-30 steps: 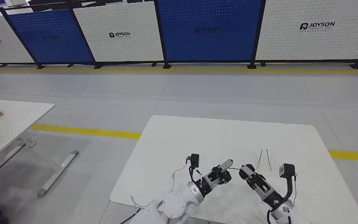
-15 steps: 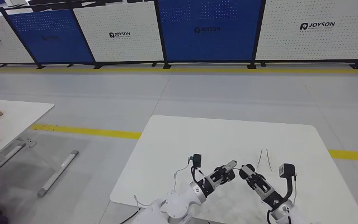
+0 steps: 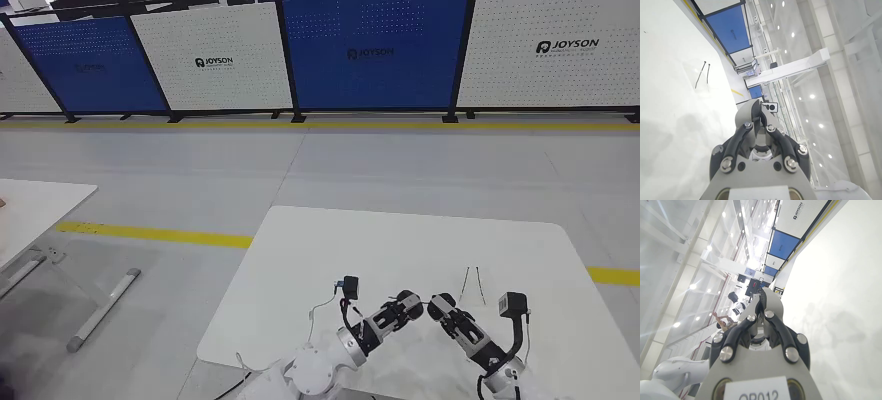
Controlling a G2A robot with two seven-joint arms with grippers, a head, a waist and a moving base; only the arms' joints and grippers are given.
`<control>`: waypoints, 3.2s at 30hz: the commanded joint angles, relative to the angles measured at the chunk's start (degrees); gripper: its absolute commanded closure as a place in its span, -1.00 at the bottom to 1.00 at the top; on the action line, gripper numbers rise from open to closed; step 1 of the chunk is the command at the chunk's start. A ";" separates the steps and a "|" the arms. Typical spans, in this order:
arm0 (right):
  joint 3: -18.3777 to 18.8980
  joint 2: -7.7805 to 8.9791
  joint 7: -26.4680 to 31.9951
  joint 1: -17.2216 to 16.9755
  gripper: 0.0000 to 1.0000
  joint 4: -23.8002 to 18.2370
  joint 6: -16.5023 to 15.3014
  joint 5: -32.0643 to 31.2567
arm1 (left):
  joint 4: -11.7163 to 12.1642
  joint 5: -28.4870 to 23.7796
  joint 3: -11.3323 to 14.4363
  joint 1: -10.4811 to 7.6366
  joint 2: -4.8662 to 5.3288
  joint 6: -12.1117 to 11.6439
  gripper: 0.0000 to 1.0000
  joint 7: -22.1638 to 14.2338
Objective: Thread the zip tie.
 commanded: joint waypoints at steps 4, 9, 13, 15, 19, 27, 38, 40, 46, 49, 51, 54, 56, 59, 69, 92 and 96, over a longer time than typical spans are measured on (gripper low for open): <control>0.00 0.00 0.00 0.00 1.00 0.00 0.00 0.00 | -0.32 0.58 -0.26 0.31 0.05 0.31 0.30 -0.17; 0.00 0.00 0.00 0.00 1.00 0.00 0.00 0.00 | -0.72 1.18 -0.55 0.76 0.12 0.39 0.32 -0.26; 0.00 0.00 0.00 0.00 1.00 0.00 0.00 0.00 | -0.92 1.39 -0.75 0.99 0.13 0.37 0.56 -0.19; 0.00 0.00 0.00 0.00 1.00 0.00 0.00 0.00 | -0.97 1.54 -0.80 1.09 0.13 0.33 0.66 -0.19; 0.00 0.00 0.00 0.00 1.00 0.00 0.00 0.00 | -1.12 1.89 -0.94 1.34 0.16 0.19 0.98 -0.26; 0.00 0.00 0.00 0.00 1.00 0.00 0.00 0.00 | -1.75 2.79 -0.97 1.87 0.16 0.19 1.00 -0.11; 0.02 -0.20 -0.17 0.00 0.60 -0.33 1.12 -0.69 | -1.97 2.04 -0.90 1.65 -0.04 1.47 1.00 -0.09; 0.20 -0.25 0.02 -0.09 -1.00 -0.41 1.38 -0.66 | -2.02 1.30 -1.10 1.67 -0.06 1.87 1.00 -0.22; 0.90 -0.36 0.47 -0.46 -1.00 -0.55 1.51 -0.49 | -2.03 -0.18 -1.78 1.68 -0.03 2.45 1.00 -0.74; 1.61 -0.38 0.40 -0.91 -1.00 -0.68 1.28 -0.26 | -2.08 -0.86 -2.45 1.83 0.05 2.48 1.00 -0.80; 2.54 -0.35 0.05 -1.50 -1.00 -0.87 0.96 0.03 | -2.31 -1.17 -3.29 2.11 0.21 2.58 1.00 -0.98; 4.52 -0.23 -0.39 -2.83 -1.00 -1.23 0.20 1.06 | -2.97 -1.25 -4.88 2.96 0.63 3.24 1.00 -1.62; 5.81 -0.12 -0.30 -3.79 -1.00 -1.52 -0.32 1.72 | -3.45 -1.19 -5.89 3.58 0.93 4.04 1.00 -2.33; 7.60 -0.03 -0.45 -5.33 -1.00 -1.94 -0.73 3.06 | -4.34 -0.91 -7.12 4.30 1.45 7.39 1.00 -4.75; 7.69 -0.04 -0.46 -5.45 -1.00 -2.02 -0.74 3.40 | -4.34 -0.91 -7.12 4.30 1.45 7.39 1.00 -4.75; 22.12 1.46 17.66 -7.82 -1.00 1.70 -3.93 15.59 | -4.34 -0.91 -7.12 4.30 1.45 7.39 1.00 -4.75; 22.12 1.46 17.66 -7.82 -1.00 1.70 -3.93 15.59 | -4.34 -0.91 -7.12 4.30 1.45 7.39 1.00 -4.75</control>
